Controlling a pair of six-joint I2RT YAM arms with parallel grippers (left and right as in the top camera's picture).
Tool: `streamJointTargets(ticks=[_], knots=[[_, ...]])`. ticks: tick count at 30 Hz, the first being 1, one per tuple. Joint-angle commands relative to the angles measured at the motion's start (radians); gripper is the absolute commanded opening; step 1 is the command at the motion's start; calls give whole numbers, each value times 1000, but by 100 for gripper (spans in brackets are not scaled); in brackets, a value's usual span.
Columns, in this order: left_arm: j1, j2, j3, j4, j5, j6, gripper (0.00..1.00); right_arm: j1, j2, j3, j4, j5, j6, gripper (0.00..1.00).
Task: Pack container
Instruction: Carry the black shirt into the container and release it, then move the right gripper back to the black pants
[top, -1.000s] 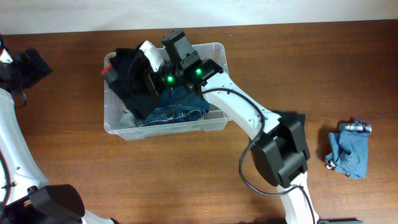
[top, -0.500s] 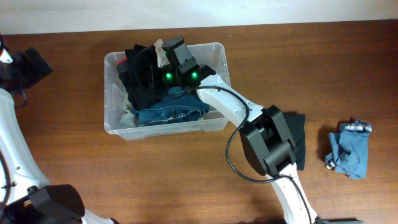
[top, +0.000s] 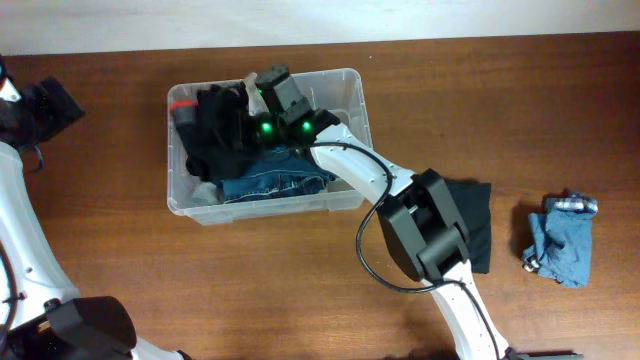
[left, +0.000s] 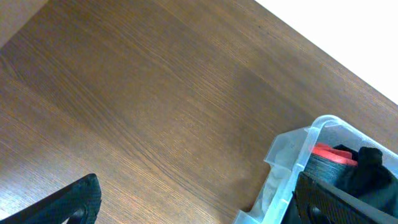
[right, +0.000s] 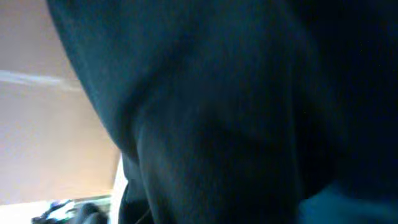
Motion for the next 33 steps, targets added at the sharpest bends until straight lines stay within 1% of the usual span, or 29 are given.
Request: streamJointTargets(ticks=[1,2,3,6,9,12,13,17,18,21,23,24,25,26,27,29,33], knots=[[2,-14,12,2,1,-9,100,3,35,7,-55,106,-187,19],[2,-14,12,2,1,-9,99,1,35,7,-60,105,-219,27],[2,-14,12,2,1,-9,99,-1,31,10,-60,105,-220,30],[2,-14,12,2,1,-9,99,-11,13,19,-58,106,-224,46],[2,-14,12,2,1,-9,99,-29,-29,20,-58,106,-247,55],[2,-14,12,2,1,-9,99,-50,-88,23,-81,110,-277,73],[2,-14,12,2,1,-9,100,-57,-106,23,-94,119,-285,77],[2,-14,12,2,1,-9,99,-117,-239,23,-216,150,-287,78],[2,-14,12,2,1,-9,99,-152,-305,23,-281,146,-288,78],[2,-14,12,2,1,-9,99,-221,-414,23,-414,122,-357,78],[2,-14,12,2,1,-9,99,-285,-491,23,-527,121,-388,79],[2,-14,12,2,1,-9,99,-363,-554,23,-623,121,-411,82],[2,-14,12,2,1,-9,99,-407,-578,23,-671,121,-417,84],[2,-14,12,2,1,-9,99,-449,-594,23,-716,120,-425,88],[2,-14,12,2,1,-9,99,-498,-604,23,-765,120,-437,97],[2,-14,12,2,1,-9,99,-590,-605,22,-864,119,-486,100],[2,-14,12,2,1,-9,99,-752,-556,-23,-1057,116,-584,100]])
